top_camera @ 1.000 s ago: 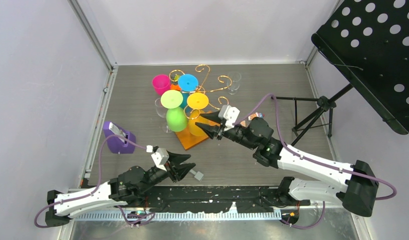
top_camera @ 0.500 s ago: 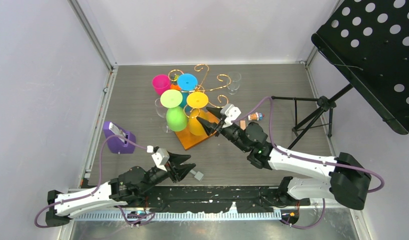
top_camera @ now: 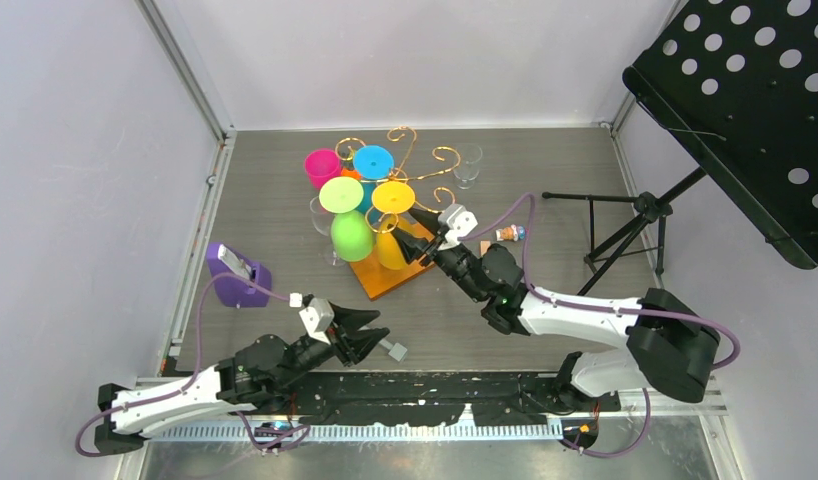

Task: Place the wine glass upside down on the wine glass rack
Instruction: Turn the wine glass upside down at the wine rack.

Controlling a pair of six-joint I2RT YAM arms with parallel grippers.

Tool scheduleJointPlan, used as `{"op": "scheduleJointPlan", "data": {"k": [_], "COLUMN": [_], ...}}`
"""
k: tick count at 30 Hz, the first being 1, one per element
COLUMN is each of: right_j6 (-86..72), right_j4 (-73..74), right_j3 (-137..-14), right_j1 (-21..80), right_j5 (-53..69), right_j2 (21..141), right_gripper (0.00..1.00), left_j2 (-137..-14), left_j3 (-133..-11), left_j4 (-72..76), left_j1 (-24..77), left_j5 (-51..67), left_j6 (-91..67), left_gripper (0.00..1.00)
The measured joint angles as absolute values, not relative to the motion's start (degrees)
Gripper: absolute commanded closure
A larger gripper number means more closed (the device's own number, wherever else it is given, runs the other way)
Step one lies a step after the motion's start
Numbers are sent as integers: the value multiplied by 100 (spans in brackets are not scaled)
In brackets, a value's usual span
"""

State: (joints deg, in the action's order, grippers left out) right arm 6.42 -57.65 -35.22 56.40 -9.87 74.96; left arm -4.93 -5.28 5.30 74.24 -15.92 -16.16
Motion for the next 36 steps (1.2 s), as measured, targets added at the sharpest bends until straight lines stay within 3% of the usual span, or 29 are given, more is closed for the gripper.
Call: {"op": "scheduleJointPlan", "data": {"k": [31, 36], "right_j6": [469, 480], "right_j4": [-7105, -7207], "right_j3": [-3527, -3575], "right_j1": [5688, 5706], "right_j5": [-934, -1002], "right_j2": [8458, 8545], "right_gripper": [50, 56], "left_j2": [-56, -56], "left_j3": [-497, -495], "left_j4": [110, 21], "left_j1": [7424, 7424], "left_j5": [-1594, -1594], "left_j6": [-1634, -1638], "left_gripper": [57, 57]}}
